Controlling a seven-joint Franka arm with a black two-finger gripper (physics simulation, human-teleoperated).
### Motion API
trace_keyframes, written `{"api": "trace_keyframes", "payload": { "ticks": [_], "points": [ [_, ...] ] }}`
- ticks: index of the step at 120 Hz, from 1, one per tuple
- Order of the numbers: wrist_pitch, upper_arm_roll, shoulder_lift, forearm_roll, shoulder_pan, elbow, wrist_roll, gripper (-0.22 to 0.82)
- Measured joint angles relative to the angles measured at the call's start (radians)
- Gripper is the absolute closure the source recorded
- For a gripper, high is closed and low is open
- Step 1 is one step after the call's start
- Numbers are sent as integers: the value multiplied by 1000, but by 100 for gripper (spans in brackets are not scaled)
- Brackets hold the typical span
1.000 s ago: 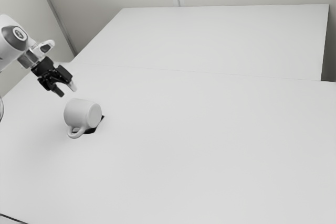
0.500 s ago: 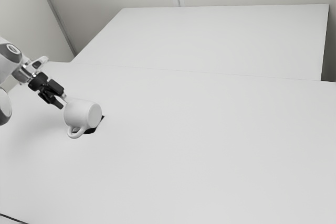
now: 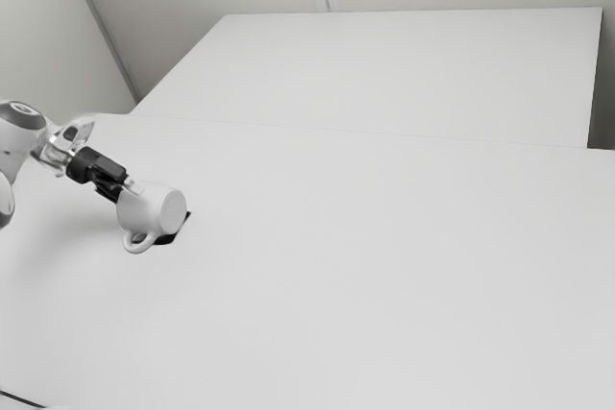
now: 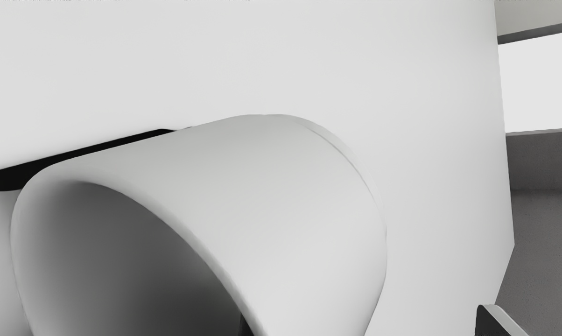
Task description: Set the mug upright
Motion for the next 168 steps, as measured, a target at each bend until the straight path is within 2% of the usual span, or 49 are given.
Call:
{"api": "trace_keyframes", "payload": {
  "ticks": [15,23,34,48,72,88,103,144,168],
  "points": [
    [-19,-9,3,-25,8,-1,3,43],
    [-25,-14,3,-32,8,-2,5,54],
    [-29,-16,3,-37,9,0,6,64],
    [-32,-18,-3,-39,9,0,7,72],
    [-27,-18,-44,-12,0,-1,-5,76],
    [25,-18,-159,53,-48,-67,-18,77],
    [125,-18,-291,145,-128,-170,-29,78],
    [470,-19,-542,393,-348,-473,-49,79],
    [660,-94,-621,522,-412,-634,-60,79]
  ]
}}
